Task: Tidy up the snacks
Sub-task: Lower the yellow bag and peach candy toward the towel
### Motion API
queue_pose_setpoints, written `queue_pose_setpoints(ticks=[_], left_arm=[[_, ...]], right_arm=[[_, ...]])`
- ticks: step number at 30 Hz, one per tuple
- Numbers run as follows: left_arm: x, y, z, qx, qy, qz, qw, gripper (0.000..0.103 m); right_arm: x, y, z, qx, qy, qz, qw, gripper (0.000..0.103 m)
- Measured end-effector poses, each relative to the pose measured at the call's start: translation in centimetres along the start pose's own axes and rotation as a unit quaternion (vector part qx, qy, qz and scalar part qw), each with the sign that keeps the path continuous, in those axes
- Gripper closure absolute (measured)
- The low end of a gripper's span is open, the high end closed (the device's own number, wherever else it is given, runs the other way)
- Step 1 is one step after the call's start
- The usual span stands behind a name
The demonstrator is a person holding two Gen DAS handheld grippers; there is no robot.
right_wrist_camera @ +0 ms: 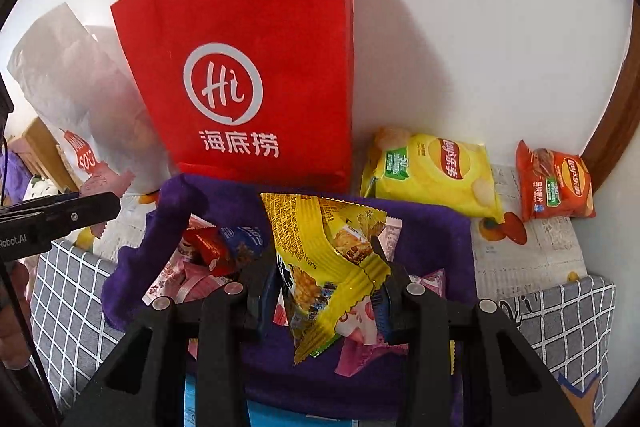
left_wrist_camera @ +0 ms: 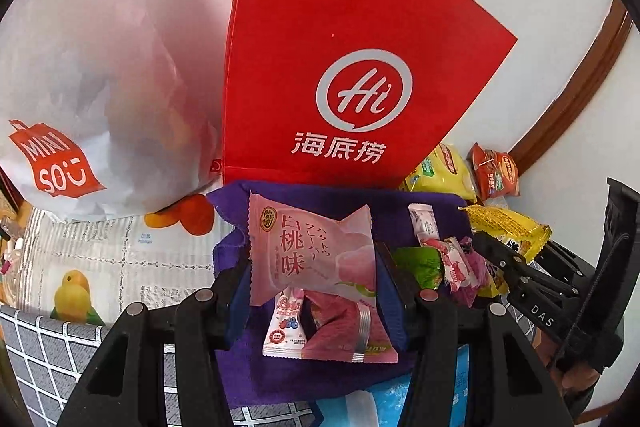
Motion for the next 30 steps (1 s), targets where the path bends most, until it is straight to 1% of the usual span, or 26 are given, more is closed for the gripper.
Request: queue_pose_setpoints(ticks=[5, 8, 11, 15, 19, 25, 30], left_arm=[[-0.3, 1.0, -0.2, 0.005, 0.0, -0.017, 0.9998, 0.051], [-0.3, 1.2, -0.1, 0.014, 0.002, -0.024, 0.9996, 0.051], [-0.1, 0.4, 0.5, 0.026, 0.011, -0.019, 0.9994, 0.051], [0.4, -0.7, 1.7, 0.023, 0.026, -0.004, 0.9994, 0.051], [0.8, -1.2, 2.6, 0.02, 0.041, 0.003, 0.999, 0.051], [1.2, -0.9, 3.6, 0.011, 0.051, -0.001, 0.9986, 0.051], [1.3, -0.8, 4.4, 0.008, 0.059, -0.001, 0.9983, 0.051]], right_arm=[[0.4, -0.4, 0.8, 0.002, 0.014, 0.009, 1.0, 0.064], [0.7, -0.2, 1.3, -0.013, 0.024, 0.016, 1.0, 0.064], [1.1, 0.7, 2.0, -0.027, 0.034, 0.009, 0.999, 0.064], [1.7, 1.9, 3.1, -0.029, 0.05, -0.008, 0.998, 0.063], [1.9, 2.3, 3.5, -0.014, 0.049, -0.021, 0.998, 0.062], [2.0, 2.8, 3.8, -0.013, 0.05, -0.037, 0.998, 0.062], [2.7, 3.7, 4.8, -0.015, 0.068, -0.053, 0.996, 0.062]])
Point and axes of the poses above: each gripper's, at about its wrist camera, not at the fingertips, and z roughly the way its jaws point, y to its left, x to its underside, the point moved 5 cm from there along z, roughly the way its jaws point, and after that the axes turned 5 degrees about -x, right-handed, at the moved point
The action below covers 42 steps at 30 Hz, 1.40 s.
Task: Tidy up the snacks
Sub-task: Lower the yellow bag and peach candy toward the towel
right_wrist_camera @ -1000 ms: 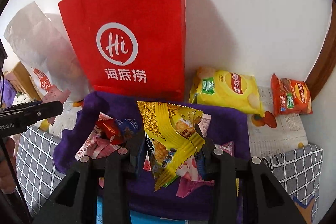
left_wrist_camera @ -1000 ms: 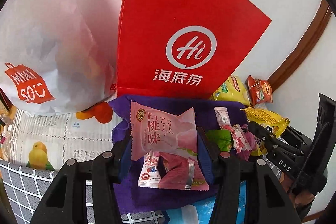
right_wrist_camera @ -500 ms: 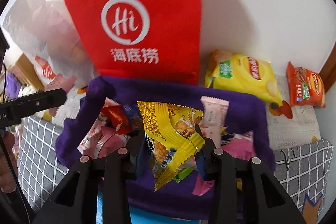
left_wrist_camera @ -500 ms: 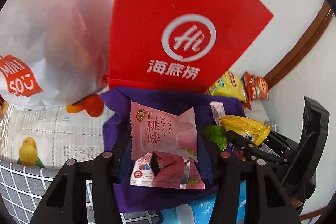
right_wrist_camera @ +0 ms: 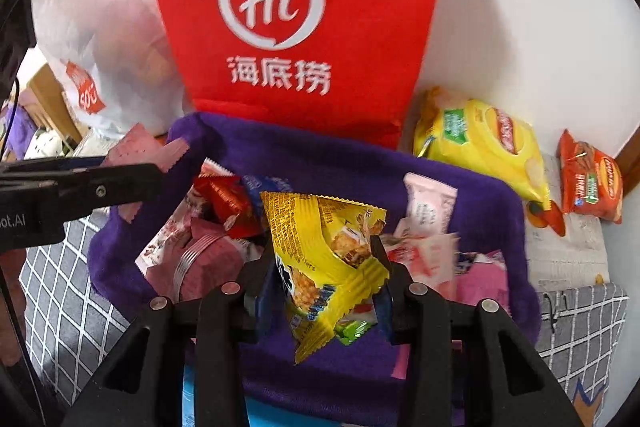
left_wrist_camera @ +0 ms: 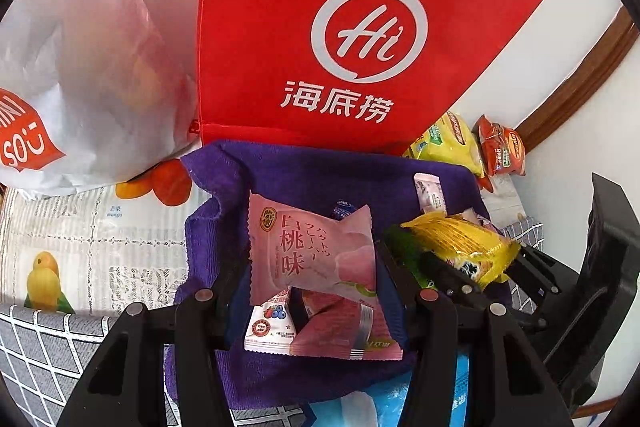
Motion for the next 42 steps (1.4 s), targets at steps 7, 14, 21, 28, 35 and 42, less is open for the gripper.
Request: queue_pose_setpoints(ticks=[7, 14, 21, 28, 35, 42], left_arm=[[0.2, 0.0, 0.6, 0.0, 0.01, -0.003, 0.9999, 0.051], [0.6, -0.5, 1.6, 0.001, 0.022, 0.004, 0.9998, 0.051], [1.0, -0.9, 2.4, -0.001, 0.034, 0.008, 0.9994, 0.051], [1.1, -0.7, 3.1, -0.004, 0.046, 0.005, 0.9989, 0.051], [1.3, -0.9, 3.6, -0.004, 0.056, 0.006, 0.9984, 0.05], [1.4, -1.0, 4.0, -0.011, 0.062, 0.006, 0.998, 0.05]], right_arm=[[0.2, 0.2, 0.6, 0.005, 0.007, -0.004, 1.0, 0.062], [0.2, 0.1, 0.7, 0.009, 0.008, -0.01, 1.0, 0.062], [0.1, -0.4, 0.7, 0.013, 0.009, -0.005, 1.0, 0.062], [0.2, -0.2, 0.7, 0.016, 0.009, -0.01, 1.0, 0.062], [0.2, -0.3, 0.5, 0.01, 0.009, -0.005, 1.0, 0.062], [0.1, -0.1, 0.6, 0.012, 0.007, -0.004, 1.0, 0.062]])
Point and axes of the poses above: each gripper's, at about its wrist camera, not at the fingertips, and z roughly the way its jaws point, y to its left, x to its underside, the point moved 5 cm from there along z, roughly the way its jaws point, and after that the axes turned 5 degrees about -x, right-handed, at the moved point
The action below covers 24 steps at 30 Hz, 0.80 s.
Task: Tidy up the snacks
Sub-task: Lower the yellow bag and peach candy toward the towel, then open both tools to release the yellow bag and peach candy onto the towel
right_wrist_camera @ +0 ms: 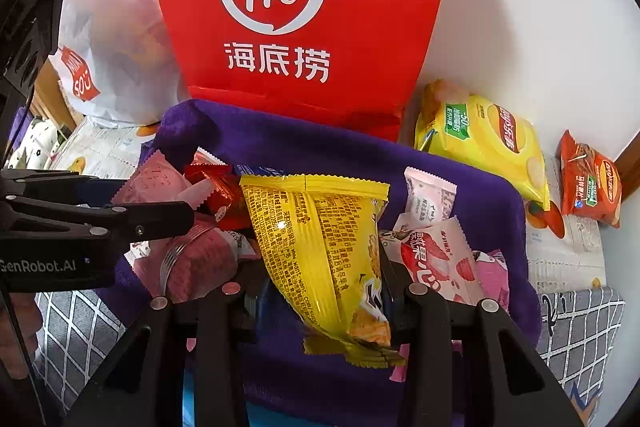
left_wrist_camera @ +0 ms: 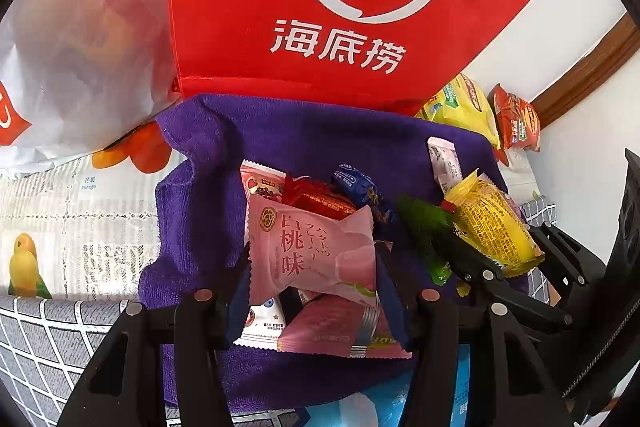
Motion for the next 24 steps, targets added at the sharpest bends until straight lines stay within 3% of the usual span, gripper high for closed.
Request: queue_pose_setpoints(ticks=[12, 24], left_arm=[[-0.1, 0.0, -0.5, -0.003, -0.006, 0.001, 1.0, 0.049], [-0.5, 0.1, -1.8, 0.002, -0.029, 0.0, 0.9996, 0.041]], right_arm=[[-0.2, 0.0, -0.5, -0.008, -0.007, 0.004, 1.0, 0.055], [-0.7, 0.4, -2.2, -0.01, -0.028, 0.001, 1.0, 0.047]])
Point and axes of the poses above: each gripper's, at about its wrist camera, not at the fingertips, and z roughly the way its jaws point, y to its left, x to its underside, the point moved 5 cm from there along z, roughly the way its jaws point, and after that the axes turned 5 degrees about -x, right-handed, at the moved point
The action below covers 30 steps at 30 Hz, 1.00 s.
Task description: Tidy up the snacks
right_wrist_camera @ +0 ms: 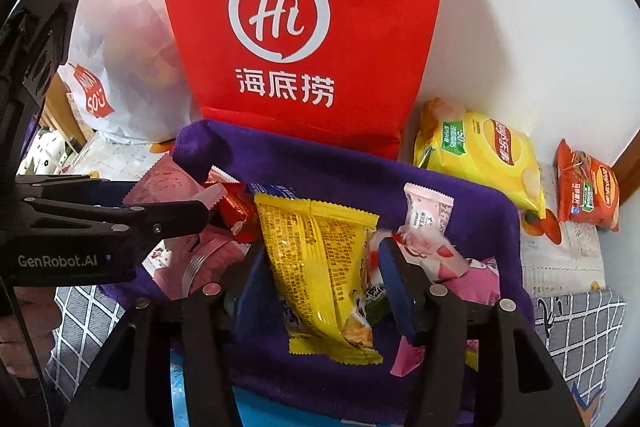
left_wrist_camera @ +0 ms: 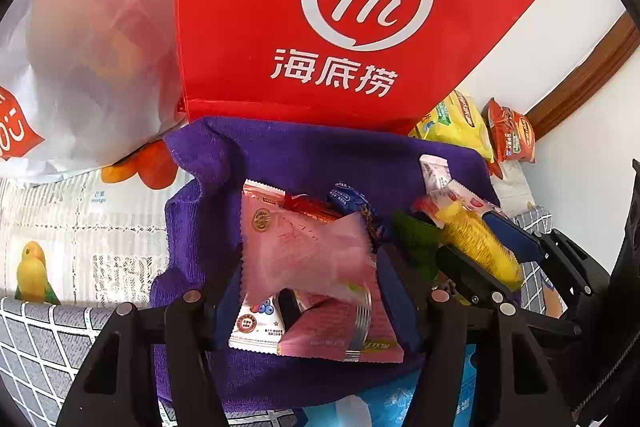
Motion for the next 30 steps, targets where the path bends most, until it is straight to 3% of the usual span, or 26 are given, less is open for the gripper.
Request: queue_pose_setpoints(ticks=[9, 20, 30], left_arm=[[-0.4, 0.2, -1.4, -0.009, -0.017, 0.004, 0.9998, 0.03], [-0.7, -0.1, -4.8, -0.021, -0.065, 0.019, 0.9975, 0.016], [-0.4, -1.3, -7.3, -0.024, -0.076, 0.037, 0.9961, 0.016]], right_arm=[[-0.3, 0.5, -1.3, -0.006, -0.017, -0.003, 1.0, 0.038], [-0.7, 0.5, -2.9, -0.004, -0.041, 0.011, 0.999, 0.035], [-0.4, 0.3, -7.3, 0.009, -0.063, 0.032, 0.997, 0.033]])
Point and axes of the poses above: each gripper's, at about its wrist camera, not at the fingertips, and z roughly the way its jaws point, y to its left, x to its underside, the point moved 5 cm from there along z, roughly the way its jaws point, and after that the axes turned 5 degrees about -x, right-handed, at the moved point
